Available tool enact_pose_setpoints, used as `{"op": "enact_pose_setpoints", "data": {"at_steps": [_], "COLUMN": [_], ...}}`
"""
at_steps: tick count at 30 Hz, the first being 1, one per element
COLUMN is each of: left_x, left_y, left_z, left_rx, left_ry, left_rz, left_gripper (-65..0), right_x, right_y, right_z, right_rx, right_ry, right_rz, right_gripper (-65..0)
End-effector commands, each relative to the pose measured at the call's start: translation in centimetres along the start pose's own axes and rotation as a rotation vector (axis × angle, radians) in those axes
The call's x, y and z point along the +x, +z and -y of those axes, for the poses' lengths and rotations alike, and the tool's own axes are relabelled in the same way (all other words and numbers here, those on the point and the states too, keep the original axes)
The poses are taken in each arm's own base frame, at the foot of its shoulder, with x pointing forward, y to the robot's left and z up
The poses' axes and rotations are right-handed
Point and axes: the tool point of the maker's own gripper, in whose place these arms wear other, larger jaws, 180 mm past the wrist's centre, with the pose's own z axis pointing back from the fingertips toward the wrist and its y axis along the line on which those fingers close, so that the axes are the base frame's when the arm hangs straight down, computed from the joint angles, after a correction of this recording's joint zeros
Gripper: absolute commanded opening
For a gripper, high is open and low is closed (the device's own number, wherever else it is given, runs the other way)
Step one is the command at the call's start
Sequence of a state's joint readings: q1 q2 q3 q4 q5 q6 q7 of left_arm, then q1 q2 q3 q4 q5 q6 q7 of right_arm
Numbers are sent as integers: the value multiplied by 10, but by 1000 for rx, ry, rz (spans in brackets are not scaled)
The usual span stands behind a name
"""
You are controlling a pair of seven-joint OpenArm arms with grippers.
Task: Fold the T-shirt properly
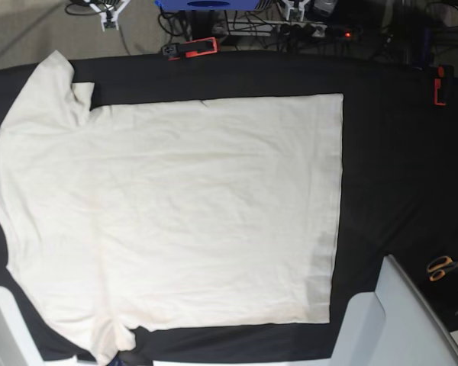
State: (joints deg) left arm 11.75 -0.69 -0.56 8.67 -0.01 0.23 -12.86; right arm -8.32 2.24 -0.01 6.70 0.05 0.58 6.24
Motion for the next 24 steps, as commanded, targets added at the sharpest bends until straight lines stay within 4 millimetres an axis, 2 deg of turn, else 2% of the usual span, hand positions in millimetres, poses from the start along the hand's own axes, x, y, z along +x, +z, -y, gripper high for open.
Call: {"op": "enact_pose_setpoints", "data": {"at_steps": [1,5,7,15,18,23,24], "left_x": [-6,-8,-7,-8,-10,-11,-10], "left_y": [2,2,2,2,3,3,3], "left_z": [-2,-2,-2,-2,-2,-2,-2], "left_rx": [7,6,6,6,6,6,6], "left_ry": [-6,-6,-6,-6,-6,-6,-6], "left_rz": [-6,-4,-1,-1,-9,-10,-9], "left_gripper": [-650,-650,-650,-650,-650,-650,-650], "right_x": [-3,-4,-7,-4,-9,-24,-27], "right_y": [0,0,1,0,1,2,2], "right_z": [14,15,15,10,11,11,11], "right_rx": [-23,-25,-25,-17,-18,-22,-22], "right_ry": [-1,-9,-8,-6,-4,2,2], "right_rz": [-4,-6,-8,0,-8,-68,-86], "right_gripper": [-650,-521,-512,-516,-525,-644,-650]}}
